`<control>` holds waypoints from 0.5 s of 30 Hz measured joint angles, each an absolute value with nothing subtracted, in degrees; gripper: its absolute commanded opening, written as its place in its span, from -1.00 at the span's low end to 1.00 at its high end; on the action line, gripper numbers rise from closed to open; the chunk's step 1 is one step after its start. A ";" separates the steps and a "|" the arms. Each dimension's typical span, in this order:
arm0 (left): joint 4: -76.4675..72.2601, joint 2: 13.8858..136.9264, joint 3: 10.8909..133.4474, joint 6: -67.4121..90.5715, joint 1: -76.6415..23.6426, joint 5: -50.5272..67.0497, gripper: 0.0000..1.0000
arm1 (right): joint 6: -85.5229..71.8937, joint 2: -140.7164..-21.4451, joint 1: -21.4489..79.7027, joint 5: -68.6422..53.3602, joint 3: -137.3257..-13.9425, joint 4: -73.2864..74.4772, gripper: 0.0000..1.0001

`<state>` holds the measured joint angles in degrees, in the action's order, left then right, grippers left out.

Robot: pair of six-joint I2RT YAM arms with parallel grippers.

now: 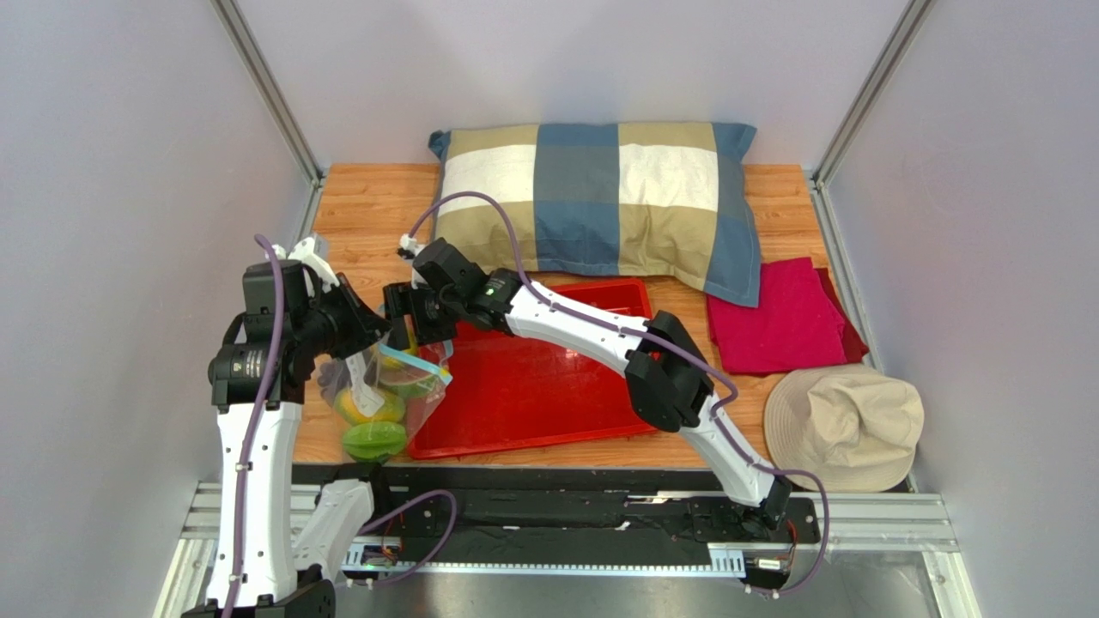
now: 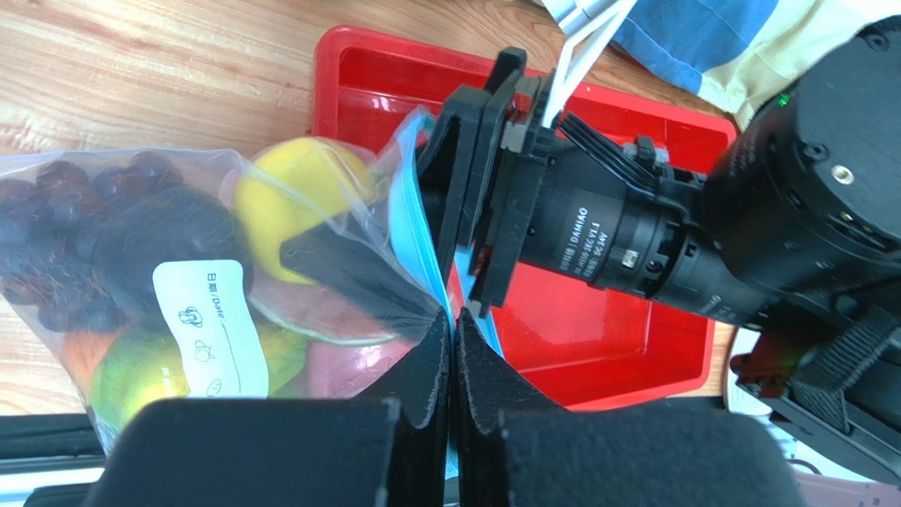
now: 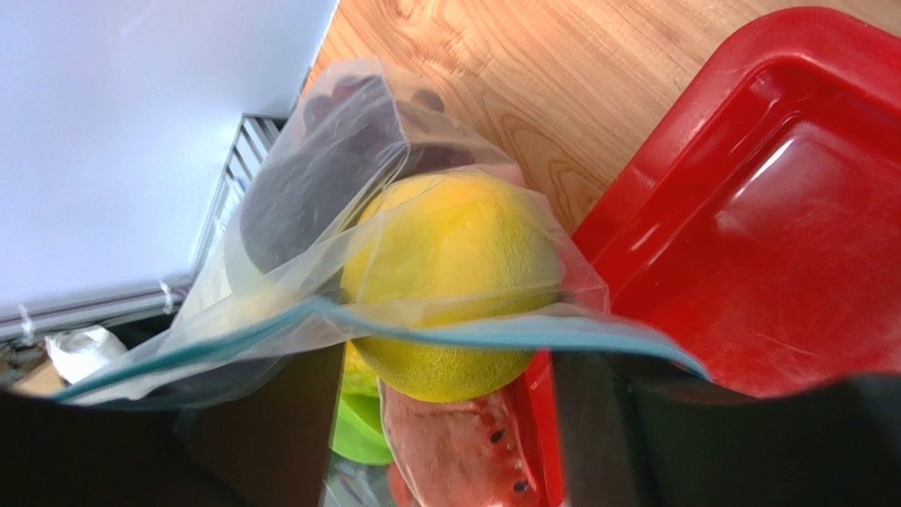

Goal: Open the zip-top bag and remove the fake food

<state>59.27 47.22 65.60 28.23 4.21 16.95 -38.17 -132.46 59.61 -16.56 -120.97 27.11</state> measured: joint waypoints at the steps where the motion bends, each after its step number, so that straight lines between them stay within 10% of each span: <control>1: 59.31 47.05 65.60 28.21 4.21 16.86 -1.00 | -38.04 -132.73 59.61 -16.53 -121.25 27.09 -0.08; 8: 60.20 45.34 65.60 27.29 4.21 13.15 -1.00 | -35.75 -131.96 59.68 -17.76 -121.32 28.62 -1.00; 15: 60.77 47.13 66.24 23.35 4.21 7.14 -1.00 | -30.72 -118.30 59.77 -20.84 -115.00 37.54 -1.00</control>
